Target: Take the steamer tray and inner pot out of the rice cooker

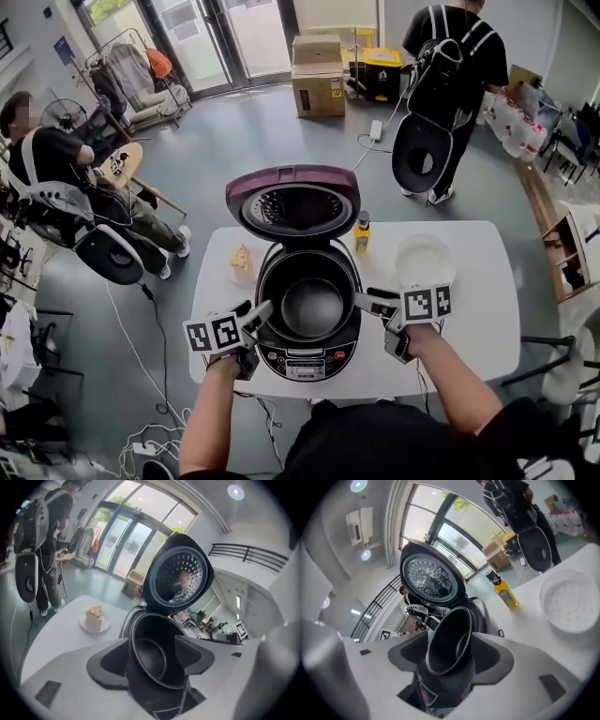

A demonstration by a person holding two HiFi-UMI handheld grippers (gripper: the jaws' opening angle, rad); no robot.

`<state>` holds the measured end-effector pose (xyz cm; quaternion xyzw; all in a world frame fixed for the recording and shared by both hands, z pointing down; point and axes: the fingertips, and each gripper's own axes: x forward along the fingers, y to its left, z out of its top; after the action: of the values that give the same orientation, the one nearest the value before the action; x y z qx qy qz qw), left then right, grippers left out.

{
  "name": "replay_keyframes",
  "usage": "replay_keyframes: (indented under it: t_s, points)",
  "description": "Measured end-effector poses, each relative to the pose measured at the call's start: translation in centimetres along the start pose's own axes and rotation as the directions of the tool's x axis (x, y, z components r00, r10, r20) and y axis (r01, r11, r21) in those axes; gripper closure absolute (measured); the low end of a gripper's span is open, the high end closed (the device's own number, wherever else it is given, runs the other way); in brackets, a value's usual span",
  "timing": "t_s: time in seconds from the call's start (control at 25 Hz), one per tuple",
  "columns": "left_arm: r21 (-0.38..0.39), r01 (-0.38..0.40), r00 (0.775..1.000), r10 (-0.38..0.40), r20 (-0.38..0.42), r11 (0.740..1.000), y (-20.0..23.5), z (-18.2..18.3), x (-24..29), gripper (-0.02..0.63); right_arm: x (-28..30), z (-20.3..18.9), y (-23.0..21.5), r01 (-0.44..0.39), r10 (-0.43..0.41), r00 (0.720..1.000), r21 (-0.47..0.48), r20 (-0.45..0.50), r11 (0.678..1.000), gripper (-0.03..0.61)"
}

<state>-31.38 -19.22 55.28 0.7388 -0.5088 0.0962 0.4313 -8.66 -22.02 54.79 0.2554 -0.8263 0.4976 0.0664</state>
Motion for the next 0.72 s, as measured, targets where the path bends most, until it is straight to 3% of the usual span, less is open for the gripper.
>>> replay_keyframes:
  t_s: [0.16,0.32,0.52,0.72]
  points:
    - [-0.158,0.092,0.995,-0.095,-0.012,0.983,0.9,-0.3,0.0,0.31,1.0,-0.7,0.2,-0.067,0.065,0.998,0.178,0.018,0.982,0.288]
    - [-0.275,0.163,0.985,-0.171,-0.006,0.948,0.6,-0.3,0.2,0.31,1.6,-1.0,-0.1,-0.085,0.078,0.996,0.305,0.033,0.948,0.311]
    - [-0.353,0.188,0.979,-0.204,-0.01,0.916,1.3,-1.0,0.6,0.31,1.9,-1.8,-0.9,-0.07,0.059,0.997,0.375,0.042,0.924,0.311]
    - [-0.381,0.209,0.973,-0.231,-0.013,0.901,1.1,-0.6,0.7,0.316,2.3,-1.6,-0.6,-0.053,0.035,0.998,0.396,0.052,0.917,0.311]
